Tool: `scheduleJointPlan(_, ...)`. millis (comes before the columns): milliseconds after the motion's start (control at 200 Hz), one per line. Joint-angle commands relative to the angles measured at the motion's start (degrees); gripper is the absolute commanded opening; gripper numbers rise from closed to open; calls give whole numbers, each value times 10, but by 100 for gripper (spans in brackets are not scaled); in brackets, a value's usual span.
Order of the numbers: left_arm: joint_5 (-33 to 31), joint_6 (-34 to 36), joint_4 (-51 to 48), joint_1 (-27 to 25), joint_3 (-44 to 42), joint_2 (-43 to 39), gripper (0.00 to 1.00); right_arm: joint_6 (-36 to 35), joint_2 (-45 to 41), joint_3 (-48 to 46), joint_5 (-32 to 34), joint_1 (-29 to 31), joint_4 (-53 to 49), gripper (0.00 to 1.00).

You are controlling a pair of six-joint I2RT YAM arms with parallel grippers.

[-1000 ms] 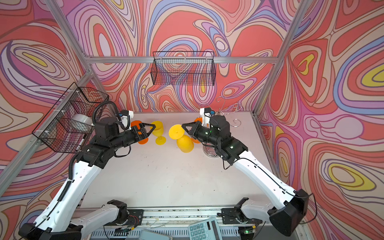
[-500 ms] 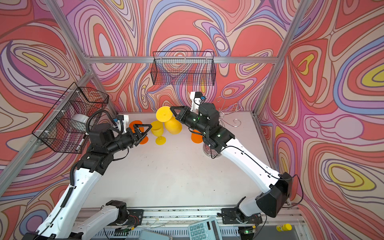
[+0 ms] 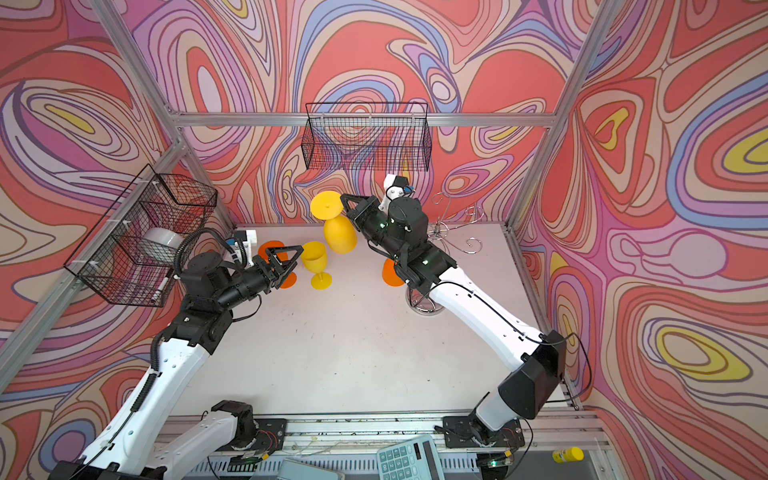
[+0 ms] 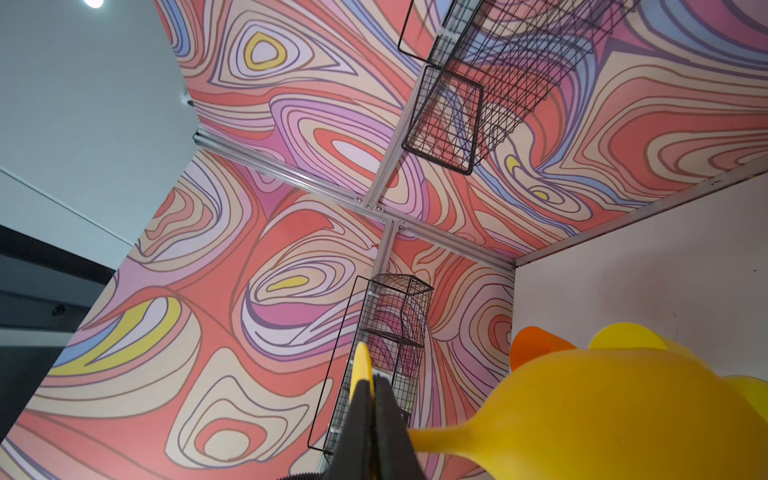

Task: Take the wine glass off the wine glass rack
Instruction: 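Bring the yellow glass foot to the left gripper while the left gripper approaches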

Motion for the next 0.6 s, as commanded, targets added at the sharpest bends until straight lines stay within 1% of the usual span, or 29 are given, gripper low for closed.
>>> scheduleJointPlan(0, -20, -19, 69, 2, -18, -11, 80, 58, 19, 24, 52, 8, 10, 0)
scheduleJointPlan(185, -34, -80, 151, 2, -59, -4, 78, 114, 45, 43, 85, 13, 29, 0)
scheduleJointPlan(290, -48, -119, 198, 2, -81, -2, 77, 152, 52, 54, 125, 20, 12, 0)
scheduleJointPlan(411, -68, -138, 217, -1, -93, -4, 76, 197, 63, 83, 174, 30, -33, 0)
scheduleJointPlan(596, -117, -159, 241, -16, -115, -16, 76, 260, 86, 140, 223, 44, -111, 0)
